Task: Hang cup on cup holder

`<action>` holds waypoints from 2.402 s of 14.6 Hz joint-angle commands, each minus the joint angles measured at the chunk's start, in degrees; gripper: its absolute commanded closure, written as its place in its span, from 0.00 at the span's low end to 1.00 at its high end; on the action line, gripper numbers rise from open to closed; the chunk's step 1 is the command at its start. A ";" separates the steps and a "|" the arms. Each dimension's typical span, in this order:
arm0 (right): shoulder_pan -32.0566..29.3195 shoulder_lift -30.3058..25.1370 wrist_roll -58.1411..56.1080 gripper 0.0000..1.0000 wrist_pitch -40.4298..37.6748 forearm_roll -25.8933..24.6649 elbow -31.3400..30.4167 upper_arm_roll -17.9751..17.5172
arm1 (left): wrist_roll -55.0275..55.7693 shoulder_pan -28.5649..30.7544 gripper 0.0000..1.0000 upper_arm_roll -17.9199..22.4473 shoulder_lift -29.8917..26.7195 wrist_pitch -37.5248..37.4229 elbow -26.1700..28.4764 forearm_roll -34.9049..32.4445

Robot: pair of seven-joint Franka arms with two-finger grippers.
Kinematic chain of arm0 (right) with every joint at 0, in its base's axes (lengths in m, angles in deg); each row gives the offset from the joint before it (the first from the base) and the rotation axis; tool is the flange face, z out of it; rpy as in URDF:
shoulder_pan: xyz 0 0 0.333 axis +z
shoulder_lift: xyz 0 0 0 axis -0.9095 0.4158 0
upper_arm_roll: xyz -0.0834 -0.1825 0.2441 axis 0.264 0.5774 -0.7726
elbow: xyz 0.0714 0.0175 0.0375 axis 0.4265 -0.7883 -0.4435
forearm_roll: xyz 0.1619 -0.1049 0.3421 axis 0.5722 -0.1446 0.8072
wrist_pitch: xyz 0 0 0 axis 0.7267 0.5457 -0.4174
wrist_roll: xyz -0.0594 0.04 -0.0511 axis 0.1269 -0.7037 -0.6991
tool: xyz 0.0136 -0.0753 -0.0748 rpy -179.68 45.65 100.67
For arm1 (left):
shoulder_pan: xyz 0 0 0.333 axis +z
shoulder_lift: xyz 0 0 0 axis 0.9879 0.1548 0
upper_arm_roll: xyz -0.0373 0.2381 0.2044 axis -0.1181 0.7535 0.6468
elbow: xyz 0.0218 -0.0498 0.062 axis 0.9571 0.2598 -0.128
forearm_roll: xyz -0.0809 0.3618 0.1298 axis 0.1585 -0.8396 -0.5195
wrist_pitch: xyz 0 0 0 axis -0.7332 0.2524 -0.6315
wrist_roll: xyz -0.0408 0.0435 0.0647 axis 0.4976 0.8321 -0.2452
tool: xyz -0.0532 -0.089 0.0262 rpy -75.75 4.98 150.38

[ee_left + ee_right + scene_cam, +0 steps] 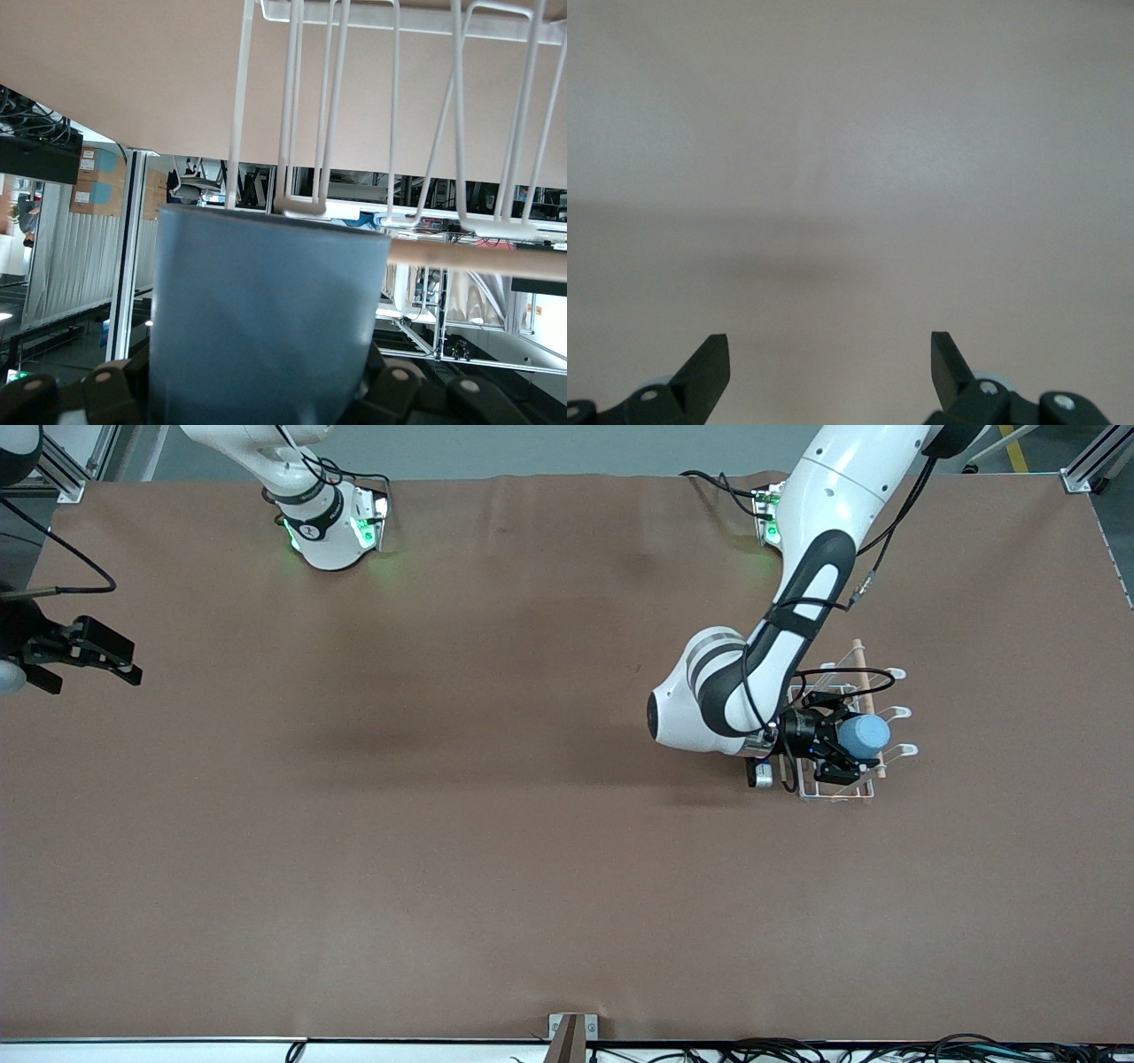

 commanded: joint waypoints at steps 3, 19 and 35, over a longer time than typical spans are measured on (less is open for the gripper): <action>-0.21 -0.85 1.14 0.00 0.19 -1.35 -0.55 -0.33 | 5.86 -0.11 0.38 -0.13 1.48 0.04 -0.70 -0.82; -0.74 0.73 5.80 0.00 -0.16 -1.26 0.60 -0.25 | 34.77 8.22 0.00 -0.05 -14.23 -3.48 -23.63 34.49; -0.83 1.25 5.36 0.00 0.02 -1.26 0.60 -0.16 | 33.57 33.47 0.00 -0.22 -30.51 1.27 -26.71 64.49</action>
